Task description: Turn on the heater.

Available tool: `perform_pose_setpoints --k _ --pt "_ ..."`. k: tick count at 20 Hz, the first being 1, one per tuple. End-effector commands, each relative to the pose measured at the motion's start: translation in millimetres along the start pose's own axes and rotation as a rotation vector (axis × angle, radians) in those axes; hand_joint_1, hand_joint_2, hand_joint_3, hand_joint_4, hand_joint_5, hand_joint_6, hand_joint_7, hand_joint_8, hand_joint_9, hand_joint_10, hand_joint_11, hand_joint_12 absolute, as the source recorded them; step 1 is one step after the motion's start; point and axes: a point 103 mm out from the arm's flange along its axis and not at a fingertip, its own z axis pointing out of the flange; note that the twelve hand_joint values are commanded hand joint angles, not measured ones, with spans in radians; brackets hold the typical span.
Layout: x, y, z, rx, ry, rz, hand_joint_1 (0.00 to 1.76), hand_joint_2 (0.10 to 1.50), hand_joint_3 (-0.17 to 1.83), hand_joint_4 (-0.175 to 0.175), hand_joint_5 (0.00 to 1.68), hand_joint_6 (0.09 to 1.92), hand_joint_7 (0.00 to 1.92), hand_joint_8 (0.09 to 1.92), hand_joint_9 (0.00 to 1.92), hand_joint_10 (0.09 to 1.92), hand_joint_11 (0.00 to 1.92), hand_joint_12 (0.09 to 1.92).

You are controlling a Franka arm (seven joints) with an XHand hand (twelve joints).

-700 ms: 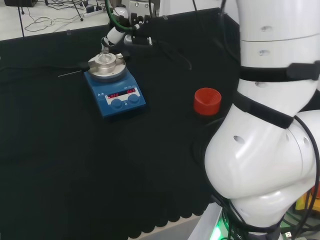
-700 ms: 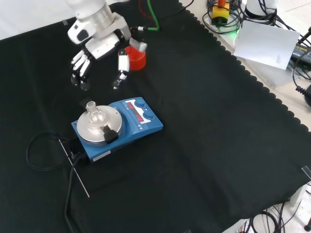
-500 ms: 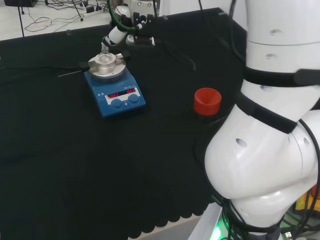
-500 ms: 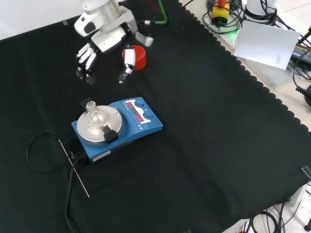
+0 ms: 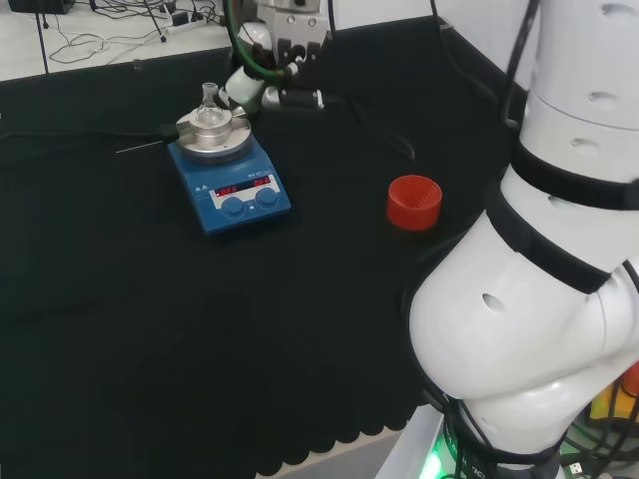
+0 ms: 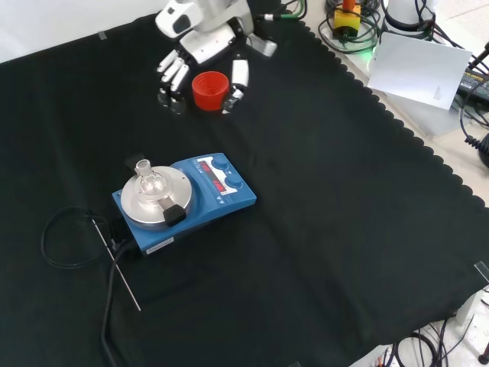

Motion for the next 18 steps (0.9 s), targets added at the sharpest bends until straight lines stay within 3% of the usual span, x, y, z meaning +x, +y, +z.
perform_pose_setpoints --k 1,6,11,15,18 --pt "6 -37 25 0.075 0.004 0.024 0.91 0.68 0.64 -0.07 0.41 0.53 0.55 0.78 0.73 0.67 0.28 1.38" --pt "5 -47 47 0.179 -0.009 0.043 0.92 0.67 0.66 -0.073 0.41 0.52 0.66 0.78 0.84 0.64 0.34 1.36" --pt "-1 -50 62 0.245 -0.015 0.058 0.96 0.7 0.71 -0.081 0.42 0.54 0.97 0.84 1.1 0.66 0.55 1.29" --pt "-5 -50 72 0.278 -0.016 0.068 0.99 0.72 0.72 -0.094 0.39 0.54 1.24 0.98 1.35 0.8 0.83 1.15" --pt "-5 -49 79 0.297 -0.021 0.076 1.03 0.74 0.71 -0.109 0.36 0.54 1.35 1.18 1.45 1.03 1.13 1.0"
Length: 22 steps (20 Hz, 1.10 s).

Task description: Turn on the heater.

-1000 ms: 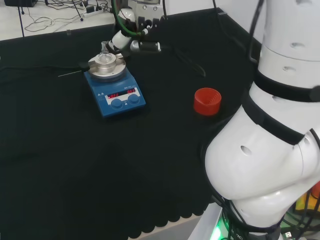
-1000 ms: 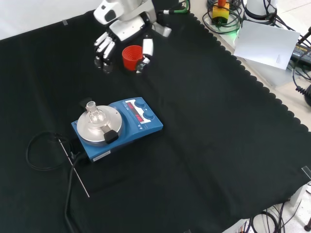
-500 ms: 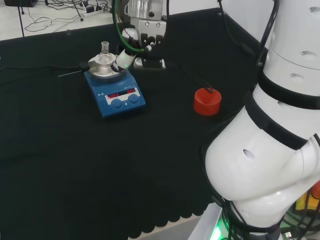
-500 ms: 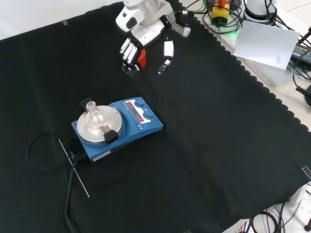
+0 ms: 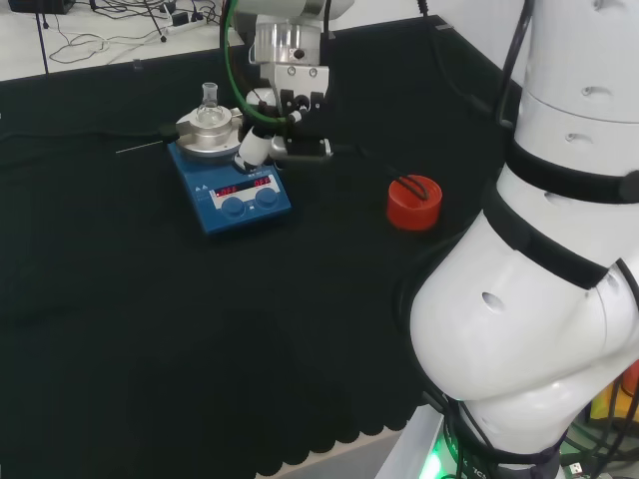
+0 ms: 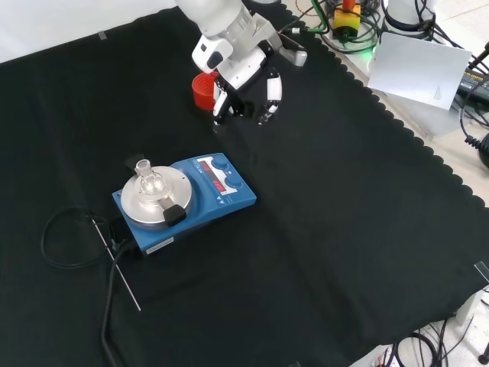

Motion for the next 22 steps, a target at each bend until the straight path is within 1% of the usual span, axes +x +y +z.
perform_pose_setpoints --k 1,3,5,8,11,16,22 --pt "-1 4 13 0.051 -0.009 0.015 1.04 0.74 0.71 -0.113 0.35 0.55 1.37 1.25 1.47 1.11 1.21 0.96" --pt "2 7 18 0.078 -0.017 0.014 1.08 0.76 0.7 -0.12 0.35 0.55 1.4 1.36 1.5 1.25 1.34 0.93" --pt "6 11 24 0.107 -0.027 0.012 1.14 0.77 0.71 -0.124 0.35 0.56 1.43 1.45 1.54 1.33 1.37 0.92" --pt "15 17 31 0.149 -0.053 0.004 1.25 0.79 0.75 -0.121 0.32 0.6 1.45 1.54 1.56 1.4 1.25 1.02" --pt "23 22 39 0.18 -0.067 -0.006 1.34 0.79 0.8 -0.114 0.29 0.63 1.45 1.58 1.56 1.42 1.14 1.14" --pt "30 32 50 0.224 -0.079 -0.014 1.38 0.78 0.85 -0.105 0.24 0.64 1.46 1.6 1.55 1.44 1.1 1.2" --pt "27 39 57 0.268 -0.085 -0.004 1.39 0.76 0.9 -0.097 0.21 0.6 1.46 1.61 1.56 1.45 1.08 1.24"
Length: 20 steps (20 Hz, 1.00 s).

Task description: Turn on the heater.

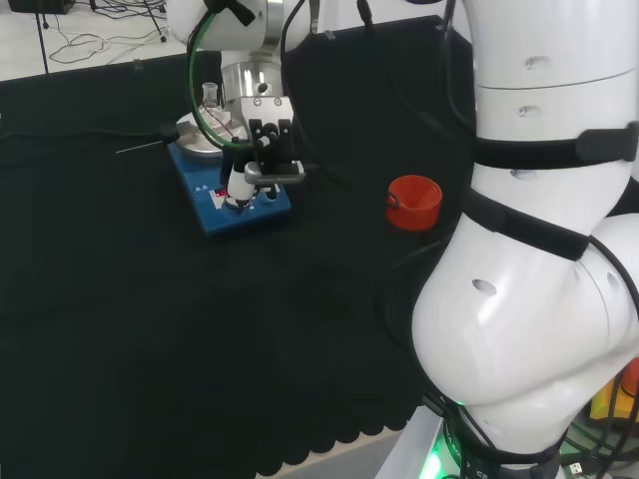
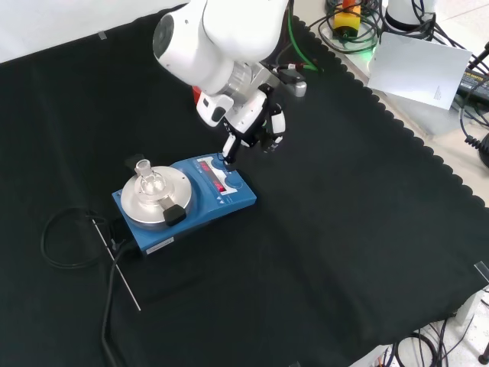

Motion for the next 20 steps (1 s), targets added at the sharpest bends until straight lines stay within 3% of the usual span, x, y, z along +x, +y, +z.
perform_pose_setpoints --k 1,20 --pt "2.4 5.8 7.6 0.054 -0.019 0.005 1.39 0.75 0.91 -0.096 0.2 0.59 1.47 1.61 1.56 1.45 1.08 1.25" --pt "-4.0 6.0 10.3 0.087 -0.036 0.03 1.4 0.74 0.96 -0.092 0.22 0.54 1.47 1.63 1.56 1.46 1.07 1.27"
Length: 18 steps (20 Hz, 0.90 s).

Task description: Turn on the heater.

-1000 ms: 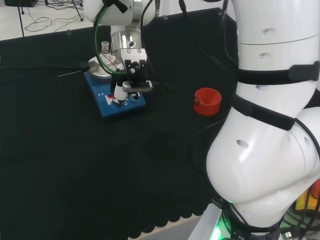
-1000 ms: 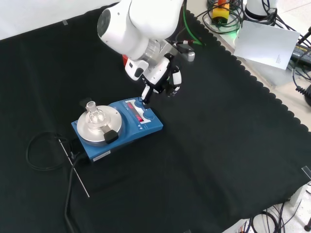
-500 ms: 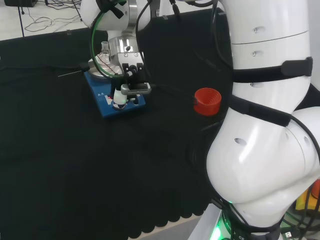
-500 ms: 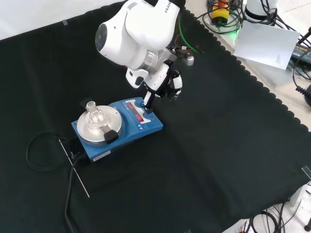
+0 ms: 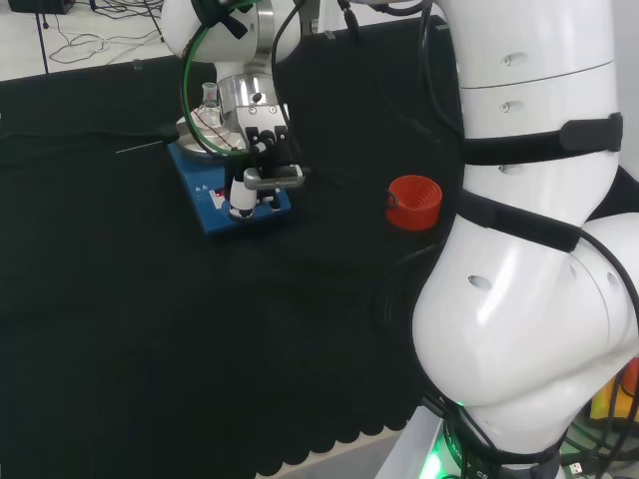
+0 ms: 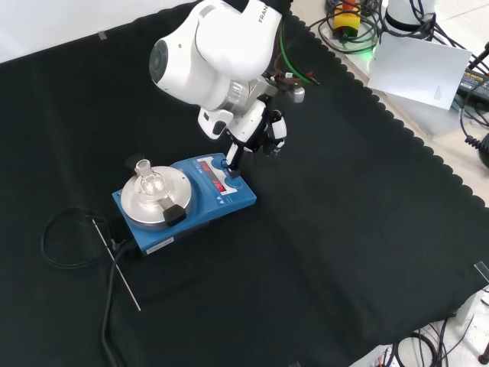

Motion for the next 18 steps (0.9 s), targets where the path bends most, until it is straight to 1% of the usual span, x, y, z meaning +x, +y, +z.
perform_pose_setpoints --k 1,4,8,12,18 --pt "-0.4 -0.5 0.4 -0.001 0.001 0.001 1.4 0.74 0.96 -0.092 0.22 0.54 1.47 1.63 1.56 1.46 1.07 1.27" --pt "-1.8 0.1 0.7 -0.002 0.003 -0.005 1.4 0.73 0.96 -0.092 0.22 0.53 1.47 1.63 1.56 1.46 1.07 1.27" --pt "-1.9 0.2 0.8 -0.002 0.0 -0.001 1.4 0.73 0.96 -0.092 0.22 0.53 1.48 1.63 1.56 1.46 1.07 1.27" --pt "-4.9 3.8 2.4 0.003 0.005 -0.01 1.4 0.73 0.97 -0.091 0.22 0.53 1.47 1.63 1.56 1.46 1.07 1.27" --pt "-3.3 4.7 3.5 0.004 -0.005 0.0 1.4 0.73 0.97 -0.091 0.22 0.53 1.48 1.63 1.56 1.46 1.07 1.27"
